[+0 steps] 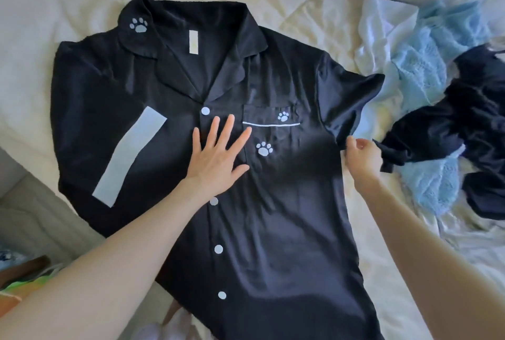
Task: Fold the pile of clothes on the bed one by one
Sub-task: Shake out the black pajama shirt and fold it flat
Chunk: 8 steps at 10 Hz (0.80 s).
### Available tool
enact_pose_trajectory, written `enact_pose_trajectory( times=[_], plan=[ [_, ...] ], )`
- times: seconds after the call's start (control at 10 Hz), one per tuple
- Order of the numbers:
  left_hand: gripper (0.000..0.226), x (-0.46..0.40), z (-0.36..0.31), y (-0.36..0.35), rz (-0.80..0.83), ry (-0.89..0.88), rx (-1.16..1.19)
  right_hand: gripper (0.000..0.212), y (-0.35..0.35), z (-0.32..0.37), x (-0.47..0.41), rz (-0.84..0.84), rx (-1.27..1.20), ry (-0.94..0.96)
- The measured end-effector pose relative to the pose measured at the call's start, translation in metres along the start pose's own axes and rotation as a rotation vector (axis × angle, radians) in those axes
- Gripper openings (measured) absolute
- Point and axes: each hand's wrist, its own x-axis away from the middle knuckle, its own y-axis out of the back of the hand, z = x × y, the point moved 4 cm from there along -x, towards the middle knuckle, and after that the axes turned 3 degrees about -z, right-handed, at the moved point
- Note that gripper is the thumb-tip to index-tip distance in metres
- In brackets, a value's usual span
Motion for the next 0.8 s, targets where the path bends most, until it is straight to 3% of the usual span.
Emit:
enact_pose_trajectory(
  times=[0.1,0.2,0.3,0.4,0.5,0.6,0.7,0.8],
  plan=[
    [0.077,-0.006,0.002,-0.01,0.07,0.043,-0.042,0.011,-0.013,-0.006,-0.015,0.153,-0.767,-0.422],
    [0.077,-0.011,0.001,-0.013,0.115,0.063,-0.062,0.007,-0.017,-0.005,-0.01,0.14,-0.927,-0.565],
    [0.076,-0.015,0.0,-0.009,0.164,0.088,-0.065,0.018,-0.021,-0.01,-0.008,0.094,-0.903,-0.669],
    [0.076,-0.018,0.0,-0.007,0.217,0.099,-0.058,0.013,-0.017,-0.006,-0.016,0.143,-0.835,-0.59],
    [0.076,-0.02,0.001,-0.005,0.257,0.099,-0.041,0.007,-0.001,-0.007,-0.011,-0.112,-1.137,-0.595],
    [0.076,-0.02,0.001,-0.001,0.318,0.107,0.045,0.033,0.019,0.036,0.0,-0.312,0.066,0.267],
    [0.056,-0.022,0.006,0.013,0.221,0.193,0.337,0.015,0.008,0.041,0.033,-0.271,-0.207,0.778],
    [0.03,-0.025,0.018,0.044,-0.187,0.389,0.687,0.029,-0.02,0.026,0.068,0.056,0.189,1.227]
  ],
)
